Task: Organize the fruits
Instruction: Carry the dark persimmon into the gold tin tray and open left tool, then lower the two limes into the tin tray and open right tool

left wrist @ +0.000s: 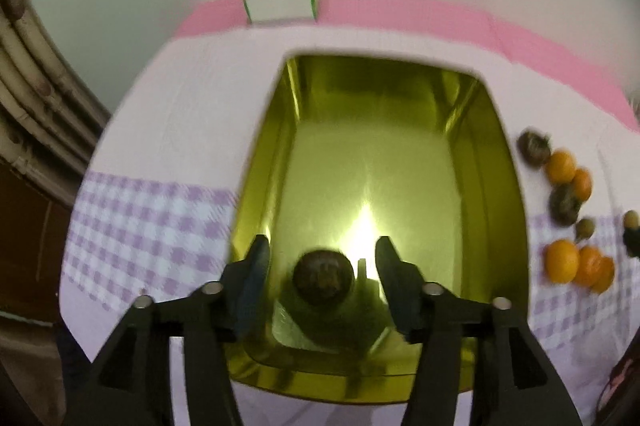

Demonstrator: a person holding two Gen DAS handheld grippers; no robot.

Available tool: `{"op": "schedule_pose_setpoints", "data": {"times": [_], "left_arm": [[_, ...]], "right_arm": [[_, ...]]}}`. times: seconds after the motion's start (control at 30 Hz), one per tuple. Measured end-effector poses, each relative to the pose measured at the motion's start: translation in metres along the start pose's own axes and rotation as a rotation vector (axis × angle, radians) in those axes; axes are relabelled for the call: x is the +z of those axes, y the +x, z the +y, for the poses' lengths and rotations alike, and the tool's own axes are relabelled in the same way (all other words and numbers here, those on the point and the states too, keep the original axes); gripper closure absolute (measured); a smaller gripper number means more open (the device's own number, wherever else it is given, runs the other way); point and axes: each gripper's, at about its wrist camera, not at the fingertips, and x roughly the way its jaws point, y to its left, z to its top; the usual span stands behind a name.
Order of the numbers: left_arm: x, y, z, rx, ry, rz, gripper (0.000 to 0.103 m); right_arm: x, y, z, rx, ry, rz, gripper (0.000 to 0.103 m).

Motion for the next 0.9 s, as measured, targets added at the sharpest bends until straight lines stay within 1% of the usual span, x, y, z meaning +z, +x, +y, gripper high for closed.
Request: {"op": "schedule_pose_setpoints", "data": {"times": [0.07, 0.13, 0.2, 0.37, 0.43, 0.57, 0.67, 0.73, 0.8, 0.9], "left_arm": [[-0.001, -0.013, 0.008, 0.019, -0.025, -0.045, 0.041], [-0.003, -0.023, 0.017, 0.04, -0.06, -0.072, 0.04], [-0.007, -0.028, 0.029, 0.059, -0.099, -0.077, 0.037], [-0.014, -0.029, 0.046, 0.127, -0.157, -0.07, 0.035], [-0.016, -0.032, 0.05, 0.15, -0.173, -0.08, 0.034], [-0.017, -0.035, 0.062, 0.152, -0.217, -0.098, 0.034], [-0.016, -0.033, 0.07, 0.159, -0.257, -0.092, 0.033], [-0.016, -0.031, 0.076, 0.152, -0.289, -0.084, 0.033], [-0.016, -0.031, 0.082, 0.163, -0.321, -0.08, 0.033], [-0.017, -0.029, 0.089, 0.162, -0.351, -0.074, 0.033]], "right_arm": [[0.01, 0.003, 0.021, 0.043, -0.027, -0.005, 0.082], [0.02, 0.006, 0.044, 0.094, -0.054, -0.005, 0.082], [0.028, 0.011, 0.069, 0.14, -0.092, -0.007, 0.082], [0.045, 0.028, 0.132, 0.218, -0.2, 0.0, 0.082], [0.047, 0.038, 0.152, 0.229, -0.232, 0.012, 0.082], [0.047, 0.058, 0.177, 0.239, -0.269, 0.05, 0.081], [0.05, 0.071, 0.19, 0.226, -0.298, 0.071, 0.081], [0.049, 0.077, 0.194, 0.216, -0.312, 0.084, 0.082], [0.049, 0.085, 0.197, 0.208, -0.322, 0.097, 0.082], [0.048, 0.096, 0.207, 0.2, -0.335, 0.115, 0.082]]}}
